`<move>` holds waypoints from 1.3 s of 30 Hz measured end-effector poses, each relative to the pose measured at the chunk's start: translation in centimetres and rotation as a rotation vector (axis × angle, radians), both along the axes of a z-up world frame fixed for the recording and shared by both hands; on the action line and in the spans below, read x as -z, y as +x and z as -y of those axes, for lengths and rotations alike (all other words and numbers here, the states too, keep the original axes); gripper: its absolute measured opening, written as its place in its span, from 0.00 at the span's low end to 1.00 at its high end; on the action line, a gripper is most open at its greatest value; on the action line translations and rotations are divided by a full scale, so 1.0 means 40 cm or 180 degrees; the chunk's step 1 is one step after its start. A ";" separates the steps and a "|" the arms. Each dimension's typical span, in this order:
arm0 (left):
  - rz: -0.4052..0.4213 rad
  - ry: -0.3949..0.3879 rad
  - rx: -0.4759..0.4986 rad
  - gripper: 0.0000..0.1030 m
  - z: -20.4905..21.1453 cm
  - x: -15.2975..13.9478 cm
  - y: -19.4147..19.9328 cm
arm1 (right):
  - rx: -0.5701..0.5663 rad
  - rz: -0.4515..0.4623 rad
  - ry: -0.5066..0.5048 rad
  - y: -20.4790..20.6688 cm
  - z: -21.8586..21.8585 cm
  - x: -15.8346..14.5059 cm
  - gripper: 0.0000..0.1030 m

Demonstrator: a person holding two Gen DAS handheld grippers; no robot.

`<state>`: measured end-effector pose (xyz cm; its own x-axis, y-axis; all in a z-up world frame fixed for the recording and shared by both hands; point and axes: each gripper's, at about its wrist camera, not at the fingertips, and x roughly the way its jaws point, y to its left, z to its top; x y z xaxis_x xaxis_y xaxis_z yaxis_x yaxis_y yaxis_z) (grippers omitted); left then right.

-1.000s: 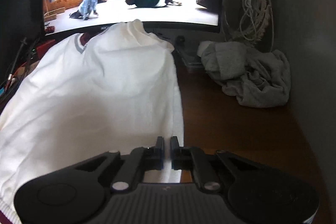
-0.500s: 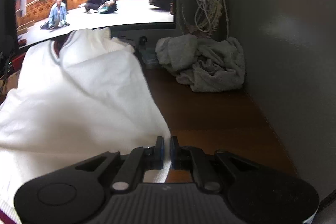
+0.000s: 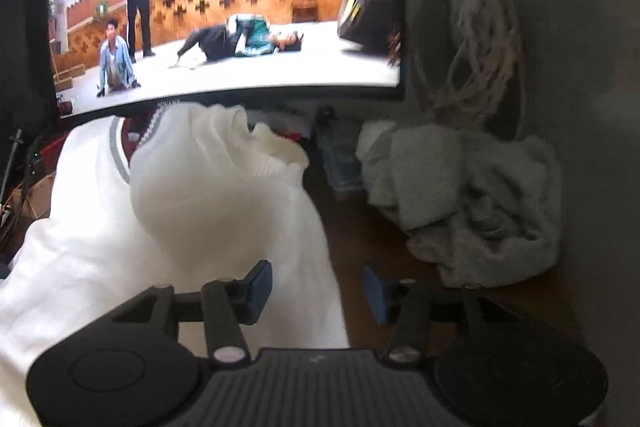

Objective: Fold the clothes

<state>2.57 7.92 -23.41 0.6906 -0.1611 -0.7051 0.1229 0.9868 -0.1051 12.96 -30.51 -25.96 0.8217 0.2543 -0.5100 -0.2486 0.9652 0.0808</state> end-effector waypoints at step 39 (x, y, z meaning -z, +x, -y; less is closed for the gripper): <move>0.0103 -0.0639 0.0819 0.22 0.002 -0.098 -0.020 | -0.0128 -0.0707 0.1073 0.092 0.073 -0.039 0.28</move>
<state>1.76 7.83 -19.50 0.6306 -0.4668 -0.6200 0.3719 0.8829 -0.2865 16.65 -33.44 -24.40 0.6869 0.4674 -0.5566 -0.2264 0.8653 0.4472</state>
